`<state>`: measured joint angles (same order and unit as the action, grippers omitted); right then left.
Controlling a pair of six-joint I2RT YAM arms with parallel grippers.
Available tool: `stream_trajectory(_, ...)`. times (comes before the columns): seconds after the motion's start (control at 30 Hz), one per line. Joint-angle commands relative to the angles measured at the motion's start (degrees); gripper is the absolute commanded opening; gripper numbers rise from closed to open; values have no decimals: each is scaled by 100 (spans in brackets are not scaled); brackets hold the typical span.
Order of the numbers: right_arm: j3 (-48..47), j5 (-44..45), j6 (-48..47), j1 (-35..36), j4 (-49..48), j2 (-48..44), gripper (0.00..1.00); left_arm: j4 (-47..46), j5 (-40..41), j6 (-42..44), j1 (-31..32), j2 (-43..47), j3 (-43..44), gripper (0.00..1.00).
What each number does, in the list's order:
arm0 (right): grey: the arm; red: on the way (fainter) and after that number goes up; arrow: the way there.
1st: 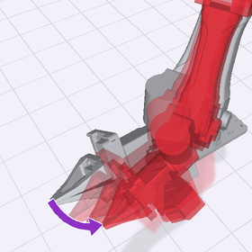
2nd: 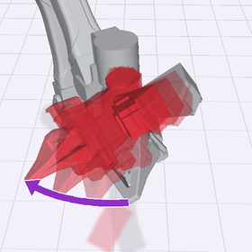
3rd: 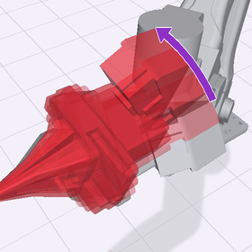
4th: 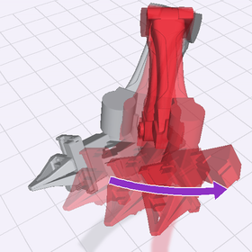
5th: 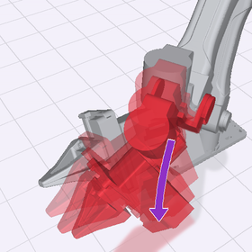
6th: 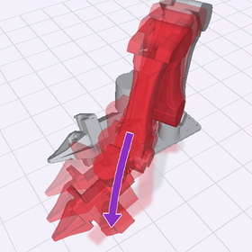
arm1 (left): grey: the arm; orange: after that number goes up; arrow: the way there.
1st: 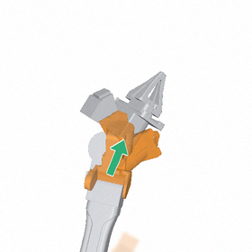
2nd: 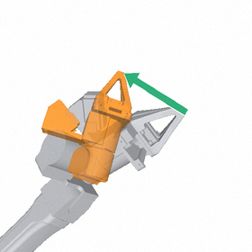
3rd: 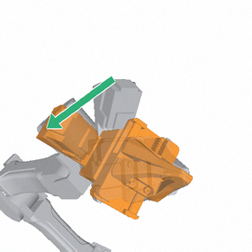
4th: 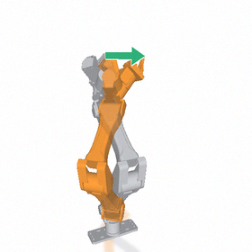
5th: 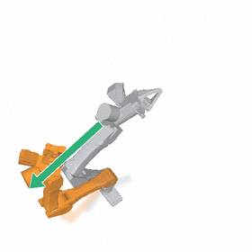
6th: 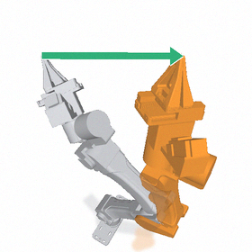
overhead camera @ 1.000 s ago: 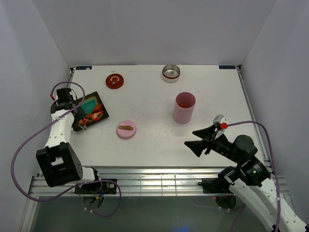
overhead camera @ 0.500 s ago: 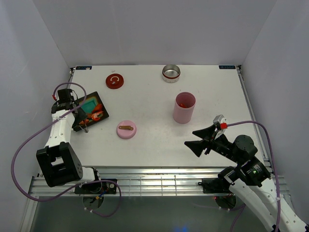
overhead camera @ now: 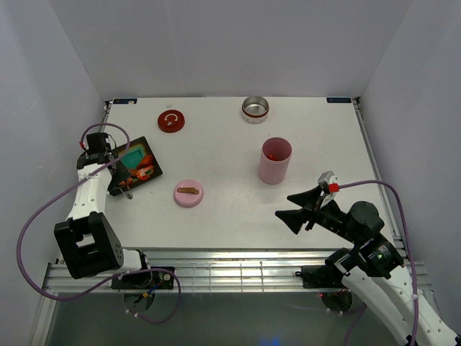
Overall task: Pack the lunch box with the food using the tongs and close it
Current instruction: Pick up the fake food from the plate.
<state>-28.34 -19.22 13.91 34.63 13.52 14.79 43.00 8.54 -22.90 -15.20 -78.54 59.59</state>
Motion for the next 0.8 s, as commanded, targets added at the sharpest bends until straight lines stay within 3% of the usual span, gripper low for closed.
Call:
stream_trajectory(0.0, -84, 41, -47, 35, -192, 16, 76, -29, -124, 66, 43, 129, 43, 49)
stream_trajectory(0.33, -67, 155, -46, 35, -183, 42, 76, 191, -80, 57, 35, 260, 535, 41)
stream_trajectory(0.77, -67, 288, -55, 35, -174, 121, 76, 59, -238, 13, 35, 339, 878, 39)
